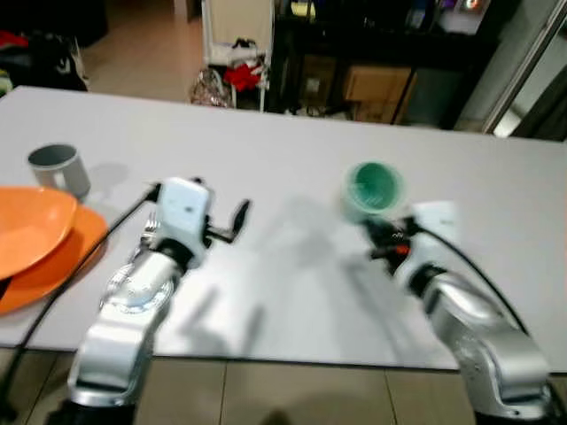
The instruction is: Setting the table
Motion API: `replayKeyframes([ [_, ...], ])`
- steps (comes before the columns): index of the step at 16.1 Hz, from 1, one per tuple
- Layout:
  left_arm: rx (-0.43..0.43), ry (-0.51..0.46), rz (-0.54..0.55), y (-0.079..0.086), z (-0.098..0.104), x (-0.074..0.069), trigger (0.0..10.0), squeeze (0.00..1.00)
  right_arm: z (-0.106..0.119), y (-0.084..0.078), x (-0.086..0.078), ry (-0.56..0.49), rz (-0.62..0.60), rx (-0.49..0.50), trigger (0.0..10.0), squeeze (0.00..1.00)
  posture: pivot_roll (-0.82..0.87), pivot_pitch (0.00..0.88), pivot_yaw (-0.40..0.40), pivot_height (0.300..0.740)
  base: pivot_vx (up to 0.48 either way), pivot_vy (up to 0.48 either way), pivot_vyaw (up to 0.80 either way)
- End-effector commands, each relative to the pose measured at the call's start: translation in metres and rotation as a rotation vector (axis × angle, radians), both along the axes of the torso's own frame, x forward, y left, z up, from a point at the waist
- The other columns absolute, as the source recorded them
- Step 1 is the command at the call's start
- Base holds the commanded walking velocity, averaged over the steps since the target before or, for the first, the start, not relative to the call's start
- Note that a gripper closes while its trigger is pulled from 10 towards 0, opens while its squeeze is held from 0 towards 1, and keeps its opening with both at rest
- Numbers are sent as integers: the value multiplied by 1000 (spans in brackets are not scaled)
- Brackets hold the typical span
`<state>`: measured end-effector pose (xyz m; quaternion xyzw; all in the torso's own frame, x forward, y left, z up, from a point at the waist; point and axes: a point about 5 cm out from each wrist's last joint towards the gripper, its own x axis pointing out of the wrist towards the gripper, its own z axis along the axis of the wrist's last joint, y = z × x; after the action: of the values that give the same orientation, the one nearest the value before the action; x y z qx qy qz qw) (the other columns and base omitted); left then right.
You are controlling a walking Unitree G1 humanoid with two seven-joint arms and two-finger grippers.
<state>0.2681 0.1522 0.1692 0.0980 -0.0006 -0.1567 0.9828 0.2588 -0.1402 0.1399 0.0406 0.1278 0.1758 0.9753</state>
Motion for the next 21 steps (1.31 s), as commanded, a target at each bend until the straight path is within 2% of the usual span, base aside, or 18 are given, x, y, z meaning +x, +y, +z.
replayKeyframes([
  [1,-10,-5,-36,-10,1,1,10000,0,-3,-8,2,25,-5,-21,10000,0,60,0,-74,740,277,0,0],
  [2,-9,-5,-38,-10,1,1,10000,0,-4,-6,4,21,9,-20,10000,0,60,0,-74,740,277,0,0],
  [5,13,-7,-50,-11,1,2,10000,0,-5,-4,30,14,36,1,10000,0,60,0,-74,740,0,0,0],
  [7,29,-2,-74,-10,2,4,10000,0,-6,-1,48,38,101,36,10000,0,74,0,-52,740,0,0,0],
  [9,57,22,-114,-8,2,5,10000,0,-8,5,66,51,189,7,10000,0,81,0,-47,740,0,0,0],
  [12,113,77,-200,-6,-1,-2,10000,0,-10,13,95,89,268,-45,10000,0,107,0,-36,740,0,0,0],
  [16,160,138,-266,2,-4,-17,10000,0,-12,18,115,132,315,-132,10000,0,140,10,-37,740,0,0,0],
  [18,169,158,-287,3,-4,-24,10000,0,-12,16,120,136,288,-177,10000,0,149,37,-40,740,0,0,0],
  [21,177,193,-336,2,-5,-34,10000,0,-12,17,125,138,270,-189,10000,0,152,55,-39,740,0,0,0],
])
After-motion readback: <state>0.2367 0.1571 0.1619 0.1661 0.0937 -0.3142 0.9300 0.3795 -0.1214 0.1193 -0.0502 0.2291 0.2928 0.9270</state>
